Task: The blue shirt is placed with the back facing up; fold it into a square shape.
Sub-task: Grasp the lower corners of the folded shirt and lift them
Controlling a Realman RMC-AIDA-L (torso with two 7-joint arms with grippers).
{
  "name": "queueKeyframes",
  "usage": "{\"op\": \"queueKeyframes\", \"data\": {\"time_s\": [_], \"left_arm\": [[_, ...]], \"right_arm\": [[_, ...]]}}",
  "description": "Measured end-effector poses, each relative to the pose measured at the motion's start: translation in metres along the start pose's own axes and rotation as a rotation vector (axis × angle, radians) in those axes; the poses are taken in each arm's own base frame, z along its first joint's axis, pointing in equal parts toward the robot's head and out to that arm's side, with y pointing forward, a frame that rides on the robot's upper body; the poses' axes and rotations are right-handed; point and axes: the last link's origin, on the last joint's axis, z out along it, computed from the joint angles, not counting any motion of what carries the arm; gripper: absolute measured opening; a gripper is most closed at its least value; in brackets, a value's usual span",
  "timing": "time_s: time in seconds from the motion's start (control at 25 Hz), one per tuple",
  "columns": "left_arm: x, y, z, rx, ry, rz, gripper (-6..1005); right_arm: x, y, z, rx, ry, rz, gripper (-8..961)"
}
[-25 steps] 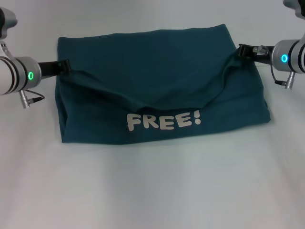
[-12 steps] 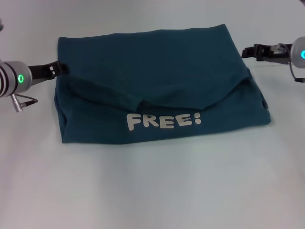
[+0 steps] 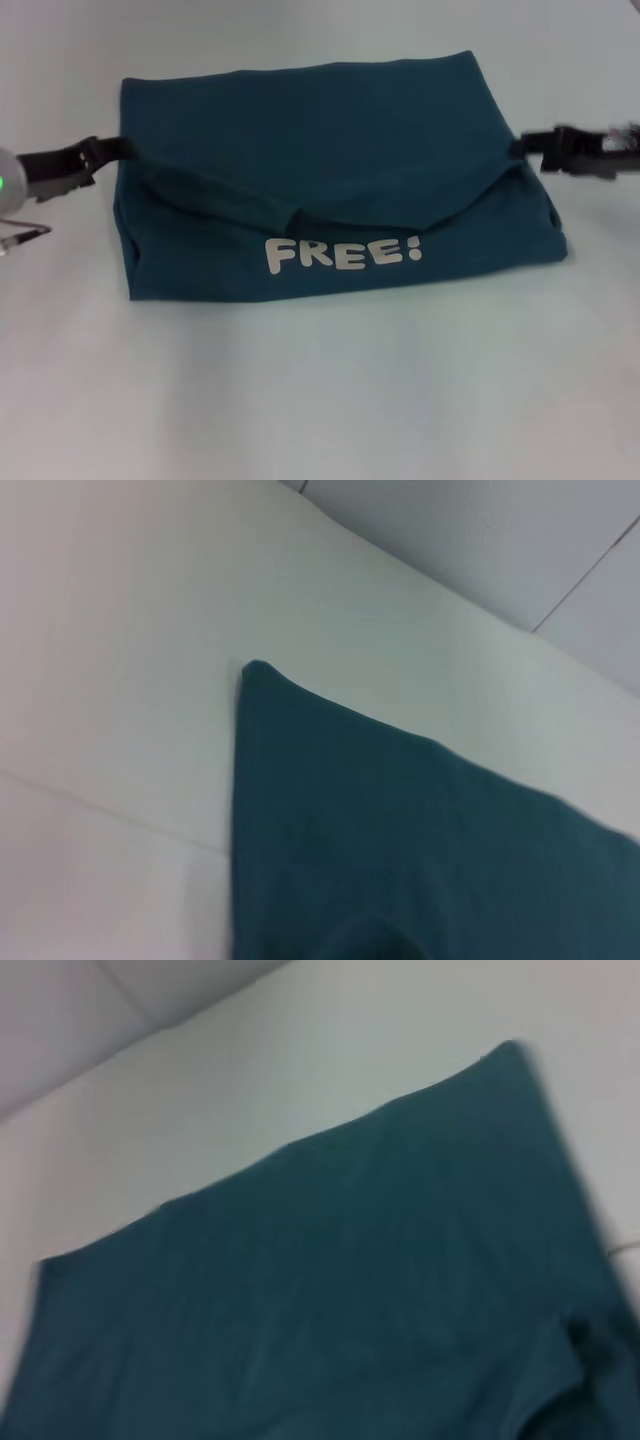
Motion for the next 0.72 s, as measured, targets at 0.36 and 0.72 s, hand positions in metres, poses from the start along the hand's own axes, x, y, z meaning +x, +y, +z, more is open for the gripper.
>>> {"op": "queueKeyframes", "data": {"time_s": [0.36,0.72], "left_arm": [[-0.038,-0.032,-0.034,-0.137,-0.09,-0.187,785],[-0.068,-0.05,-0.035,-0.162,-0.133,-0.278,784]], "right_arm": [[0.067,-0.023,-0.041,-0.23,0.067,0.13,656],[0.087,-0.026,-0.051,-0.298,0.078,0.112,650]]}}
